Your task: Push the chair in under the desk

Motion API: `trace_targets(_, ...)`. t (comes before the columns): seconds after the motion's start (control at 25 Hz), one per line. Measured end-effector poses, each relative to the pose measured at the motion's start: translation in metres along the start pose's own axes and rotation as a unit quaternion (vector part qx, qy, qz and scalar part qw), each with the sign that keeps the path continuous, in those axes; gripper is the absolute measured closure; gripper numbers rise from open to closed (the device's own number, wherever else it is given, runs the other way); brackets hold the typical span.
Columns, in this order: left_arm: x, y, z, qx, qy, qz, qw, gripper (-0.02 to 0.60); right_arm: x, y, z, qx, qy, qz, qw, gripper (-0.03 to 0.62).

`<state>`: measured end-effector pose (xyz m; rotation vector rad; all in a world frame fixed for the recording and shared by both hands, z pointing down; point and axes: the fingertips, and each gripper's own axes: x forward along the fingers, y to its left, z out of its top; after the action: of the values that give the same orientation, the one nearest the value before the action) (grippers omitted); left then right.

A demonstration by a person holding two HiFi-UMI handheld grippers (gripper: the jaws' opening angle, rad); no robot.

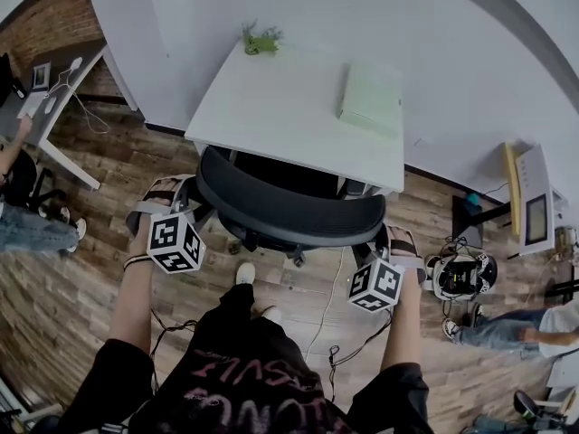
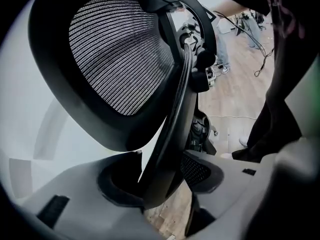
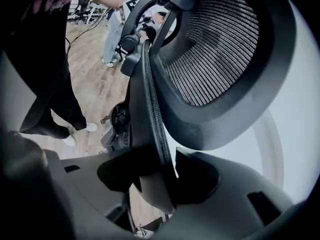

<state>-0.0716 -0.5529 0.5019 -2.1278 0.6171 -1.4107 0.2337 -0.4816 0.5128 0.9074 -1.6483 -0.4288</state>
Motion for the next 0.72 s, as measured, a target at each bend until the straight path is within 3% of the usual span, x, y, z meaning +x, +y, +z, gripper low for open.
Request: trace_targets(0.72,0.046,0.044,0.01,0.004,-0.009,0.003,0.9999,0.33,0.044,-0.041,-0.011,-0.003,0.015,-0.011,1.0,0.376)
